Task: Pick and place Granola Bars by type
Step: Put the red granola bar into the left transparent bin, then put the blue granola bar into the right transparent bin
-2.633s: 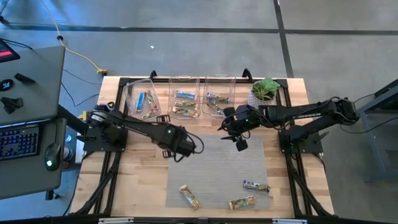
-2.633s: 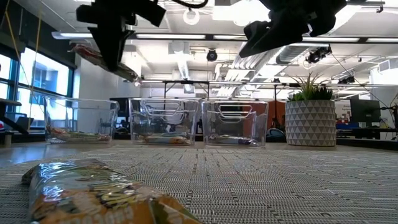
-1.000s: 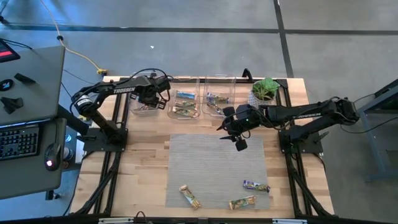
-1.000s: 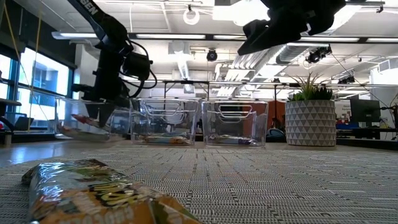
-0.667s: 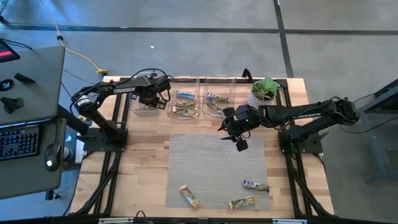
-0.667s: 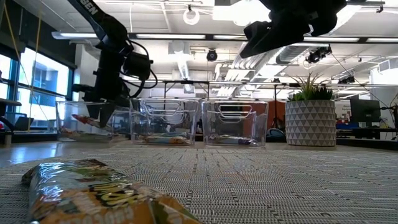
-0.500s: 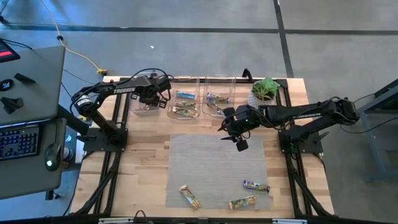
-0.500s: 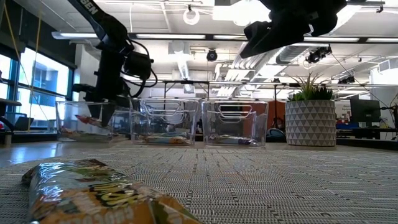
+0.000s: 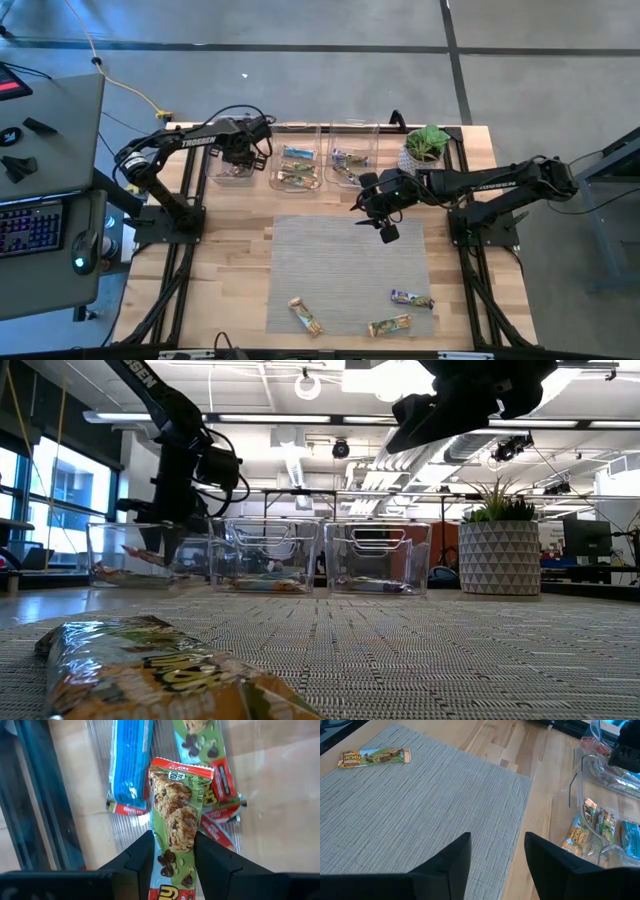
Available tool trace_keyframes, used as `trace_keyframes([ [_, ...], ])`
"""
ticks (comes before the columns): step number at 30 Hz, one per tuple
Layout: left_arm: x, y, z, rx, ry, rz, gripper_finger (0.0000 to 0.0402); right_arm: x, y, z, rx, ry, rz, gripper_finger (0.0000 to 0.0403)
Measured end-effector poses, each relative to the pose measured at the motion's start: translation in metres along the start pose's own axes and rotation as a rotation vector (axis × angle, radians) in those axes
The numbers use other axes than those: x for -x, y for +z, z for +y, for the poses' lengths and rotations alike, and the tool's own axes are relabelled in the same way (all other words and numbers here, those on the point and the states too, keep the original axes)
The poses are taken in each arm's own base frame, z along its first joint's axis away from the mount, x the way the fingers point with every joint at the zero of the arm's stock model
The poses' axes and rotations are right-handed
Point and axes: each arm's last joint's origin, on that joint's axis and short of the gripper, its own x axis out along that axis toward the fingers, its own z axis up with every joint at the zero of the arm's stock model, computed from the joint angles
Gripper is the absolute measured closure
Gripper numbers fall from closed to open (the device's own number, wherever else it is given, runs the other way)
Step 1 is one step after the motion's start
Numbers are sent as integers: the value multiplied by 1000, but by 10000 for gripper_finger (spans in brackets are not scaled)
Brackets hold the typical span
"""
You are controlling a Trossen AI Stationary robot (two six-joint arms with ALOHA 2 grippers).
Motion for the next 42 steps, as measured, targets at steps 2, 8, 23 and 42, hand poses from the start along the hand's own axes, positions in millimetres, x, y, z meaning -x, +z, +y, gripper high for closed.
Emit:
trace_keyframes([
  [2,0,1,1,4,4,-11,281,0,0,0,0,0,0,234],
  [8,0,6,-1,8,-8,-56,236,0,0,0,0,0,0,234],
  [23,58,31,2,-87,-72,-27,185,0,0,0,0,0,0,234],
  [42,220,-17,-72,-488,-418,-448,193,-3,6,54,-42,309,40,234],
])
